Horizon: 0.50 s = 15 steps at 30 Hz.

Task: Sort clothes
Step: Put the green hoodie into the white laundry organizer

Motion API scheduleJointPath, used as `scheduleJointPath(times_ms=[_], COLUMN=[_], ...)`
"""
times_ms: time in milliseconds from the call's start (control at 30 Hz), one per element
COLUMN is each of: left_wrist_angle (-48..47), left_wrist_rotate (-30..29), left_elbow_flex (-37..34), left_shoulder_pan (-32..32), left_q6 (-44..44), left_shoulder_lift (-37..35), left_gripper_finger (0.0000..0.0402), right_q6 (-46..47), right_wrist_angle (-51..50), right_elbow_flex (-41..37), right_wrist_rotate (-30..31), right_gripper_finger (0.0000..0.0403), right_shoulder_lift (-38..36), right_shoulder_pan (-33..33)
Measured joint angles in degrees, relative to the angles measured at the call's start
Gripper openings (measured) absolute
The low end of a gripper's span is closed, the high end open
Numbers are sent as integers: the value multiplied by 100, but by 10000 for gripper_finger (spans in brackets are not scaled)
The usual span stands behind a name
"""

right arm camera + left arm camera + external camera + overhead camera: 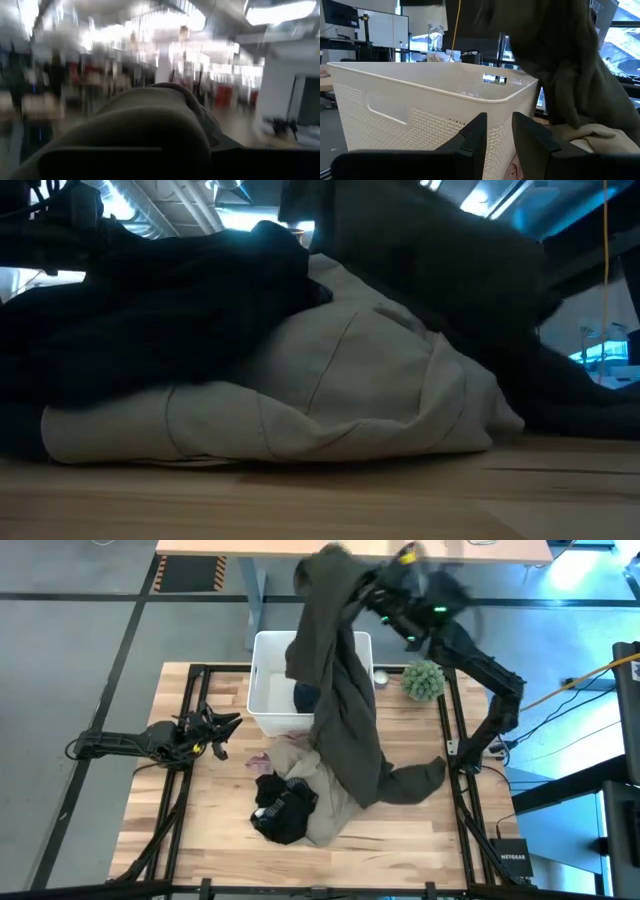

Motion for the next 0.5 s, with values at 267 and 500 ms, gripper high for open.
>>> scheduleJointPath(times_ms=[267,500], left_wrist_angle=[0,0], left_wrist_rotate=[0,0], left_elbow_flex=[0,0], left_shoulder_pan=[0,0], left_q6=[-14,-215], left_shoulder_lift=[1,2], left_gripper_finger=[86,86], right_q6=[202,263], right_wrist_angle=[-2523,-4052], right_elbow_flex=[-16,46], right_wrist_rotate=[540,641], right_gripper_finger=[110,181], right_shoulder_lift=[765,794], right_shoulder_pan=[-103,23])
